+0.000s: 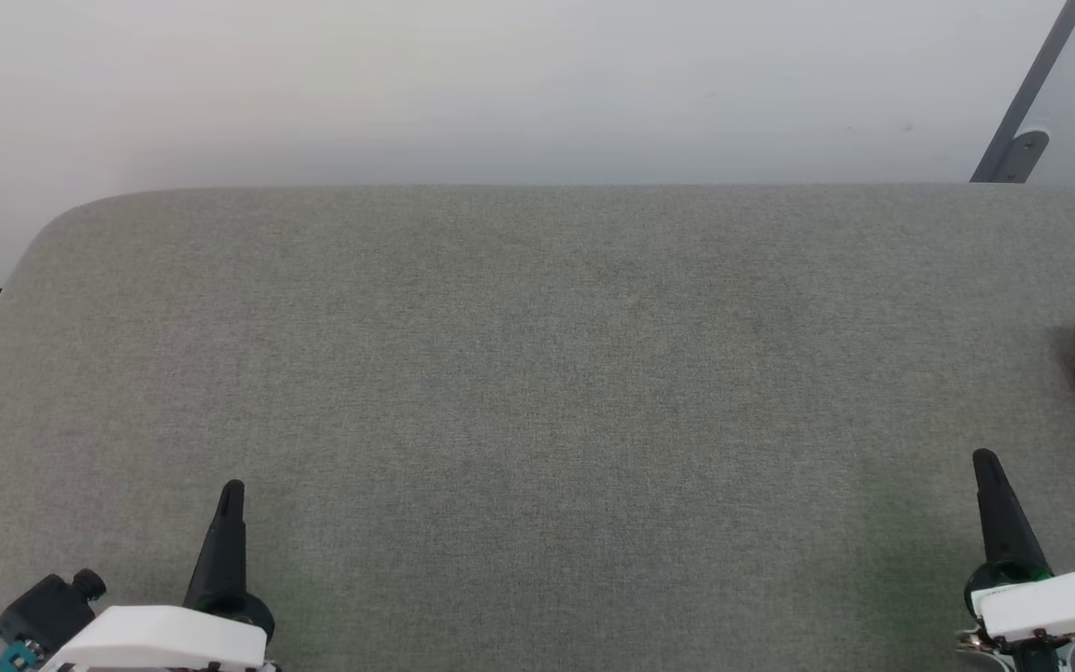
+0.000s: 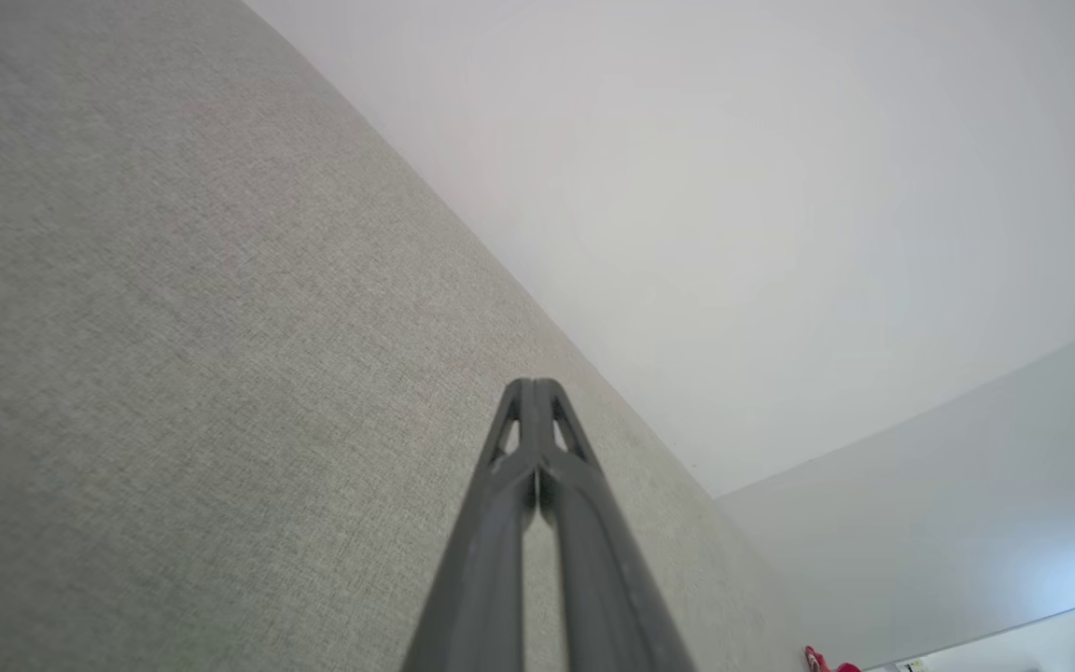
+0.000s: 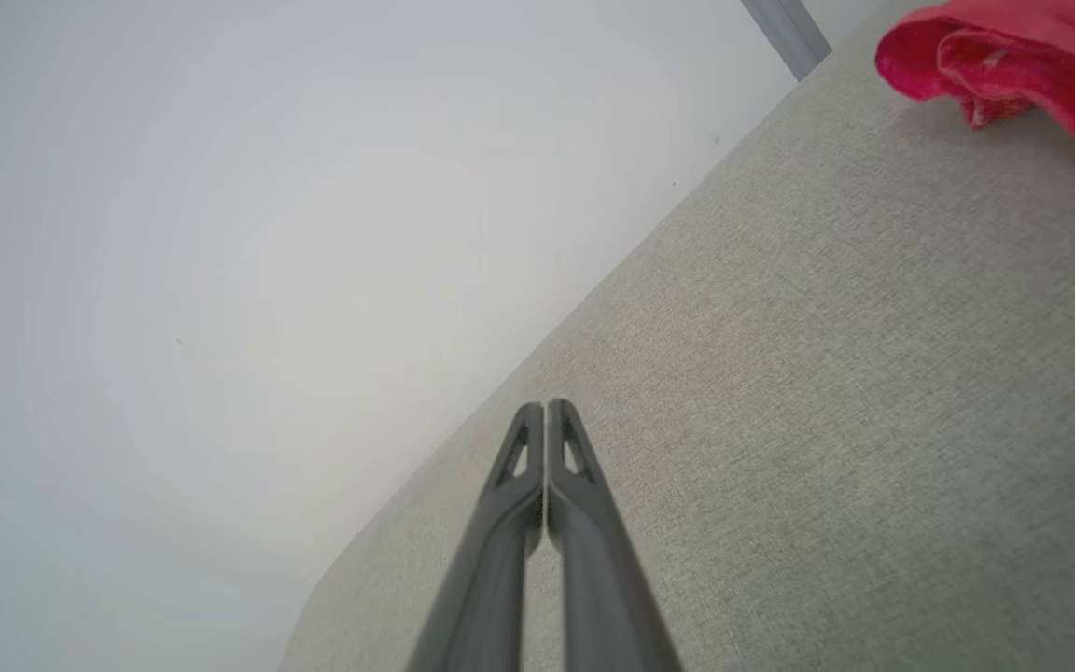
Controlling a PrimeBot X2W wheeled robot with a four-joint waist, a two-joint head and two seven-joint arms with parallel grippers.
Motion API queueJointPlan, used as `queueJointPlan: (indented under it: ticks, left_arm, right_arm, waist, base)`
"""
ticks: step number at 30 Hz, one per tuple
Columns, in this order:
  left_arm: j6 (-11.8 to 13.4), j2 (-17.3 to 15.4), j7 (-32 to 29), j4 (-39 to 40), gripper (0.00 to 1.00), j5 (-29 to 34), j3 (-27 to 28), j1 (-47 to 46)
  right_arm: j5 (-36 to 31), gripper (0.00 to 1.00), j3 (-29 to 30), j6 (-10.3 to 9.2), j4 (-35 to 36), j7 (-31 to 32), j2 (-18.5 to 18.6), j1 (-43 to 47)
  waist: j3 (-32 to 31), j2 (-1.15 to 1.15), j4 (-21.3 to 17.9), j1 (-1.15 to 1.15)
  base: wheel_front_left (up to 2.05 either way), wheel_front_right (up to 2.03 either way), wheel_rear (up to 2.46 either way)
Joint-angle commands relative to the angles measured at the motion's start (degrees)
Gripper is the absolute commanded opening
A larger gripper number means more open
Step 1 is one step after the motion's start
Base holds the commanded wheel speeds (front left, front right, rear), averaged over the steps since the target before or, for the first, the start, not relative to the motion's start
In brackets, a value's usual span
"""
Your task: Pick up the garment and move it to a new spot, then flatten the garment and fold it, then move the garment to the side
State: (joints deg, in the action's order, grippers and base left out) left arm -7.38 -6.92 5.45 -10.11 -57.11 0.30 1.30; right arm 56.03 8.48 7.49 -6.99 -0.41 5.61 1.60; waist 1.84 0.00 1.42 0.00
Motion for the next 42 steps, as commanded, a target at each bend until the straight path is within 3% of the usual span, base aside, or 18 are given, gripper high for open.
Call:
queueJointPlan:
  ticks: [1, 42]
  left_arm:
    - [-0.1, 0.0, -0.4, 0.4, 0.00, -1.7, 0.5, -1.7]
    - [-0.1, 1.6, -6.6, -2.2, 0.00, -23.6, 2.8, -5.4]
  right_arm:
    - [1.6, 0.00, -0.1, 0.01, 0.3, 0.3, 0.0, -1.5]
    - [23.1, 0.00, -1.2, 0.00, -4.2, 4.5, -1.7, -5.7]
  waist:
    - [0.0, 0.00, 0.0, 0.00]
    - [-0.9, 0.00, -0.8, 0.00]
  base:
    - [0.00, 0.00, 0.00]
    - [0.00, 0.00, 0.00]
